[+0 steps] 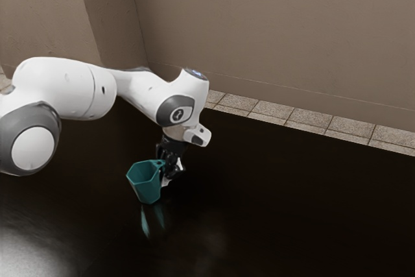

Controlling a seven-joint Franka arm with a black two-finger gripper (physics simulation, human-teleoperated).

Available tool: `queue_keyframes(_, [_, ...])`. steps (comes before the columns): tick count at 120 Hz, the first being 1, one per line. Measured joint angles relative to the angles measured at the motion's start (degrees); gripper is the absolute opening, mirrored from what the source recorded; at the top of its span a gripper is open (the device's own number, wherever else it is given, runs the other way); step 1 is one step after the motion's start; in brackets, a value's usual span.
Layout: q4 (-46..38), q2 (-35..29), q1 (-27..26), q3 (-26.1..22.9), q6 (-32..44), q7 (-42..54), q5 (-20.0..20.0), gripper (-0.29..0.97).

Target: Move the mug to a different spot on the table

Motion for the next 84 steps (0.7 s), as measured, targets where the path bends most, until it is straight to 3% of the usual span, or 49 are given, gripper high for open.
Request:
queue_keyframes(30, [1.79,0.77,0.56,0.18,0.01,-2.45,-1.71,0.40])
queue_keyframes(47, [2.91,-0.22,0.52,0.31,1.63,-3.83,-4.10,0.53])
queue_keyframes(57, [2.56,-6.26,0.32,0.33,2.47,-4.86,-6.14,0.57])
queue_keyframes(68, [0.32,-17.01,0.96,0.05,3.00,-5.96,-7.88,0.60])
queue_keyframes(84, [-2.91,-29.52,7.00,-0.73,0.92,-7.09,-13.08,0.63])
